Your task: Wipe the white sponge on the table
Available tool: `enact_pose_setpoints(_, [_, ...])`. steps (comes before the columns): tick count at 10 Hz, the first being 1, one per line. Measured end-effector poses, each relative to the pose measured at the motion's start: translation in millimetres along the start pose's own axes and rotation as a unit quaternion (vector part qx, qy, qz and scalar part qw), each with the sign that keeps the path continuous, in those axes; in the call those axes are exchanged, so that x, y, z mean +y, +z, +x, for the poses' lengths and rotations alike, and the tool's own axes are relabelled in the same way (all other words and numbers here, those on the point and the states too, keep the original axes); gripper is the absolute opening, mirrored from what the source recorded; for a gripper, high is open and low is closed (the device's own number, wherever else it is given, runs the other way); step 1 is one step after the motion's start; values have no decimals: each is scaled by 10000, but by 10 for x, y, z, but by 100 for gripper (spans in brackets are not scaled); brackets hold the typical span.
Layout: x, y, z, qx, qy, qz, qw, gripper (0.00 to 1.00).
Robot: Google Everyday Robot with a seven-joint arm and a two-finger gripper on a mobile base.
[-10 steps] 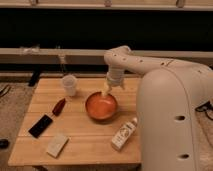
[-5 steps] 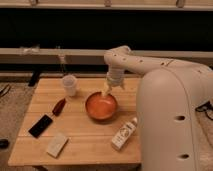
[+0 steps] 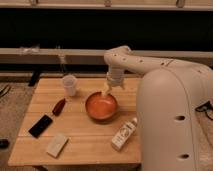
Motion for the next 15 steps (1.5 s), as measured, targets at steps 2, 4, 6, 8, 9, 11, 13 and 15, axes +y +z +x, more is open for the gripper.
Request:
enact_pose_setpoints(2, [0,0,0,0,0,0,10000,80])
enact_pose_setpoints(4, [0,0,0,0,0,0,10000,80])
enact_pose_setpoints(6, [0,0,0,0,0,0,10000,80])
enact_pose_setpoints(8, [4,2,3,-1,-15,12,10000,80])
enact_pose_setpoints(9, [30,-43,11,-55,-94,101,9999,80])
enact_pose_setpoints(11, [216,-159,104,-181,-388,310,9986,80])
enact_pose_setpoints(13, [689,-316,380,-330,-935,433,9941,80])
enact_pose_setpoints(15, [1139,-397,646,-403,-1484,476,9870,80])
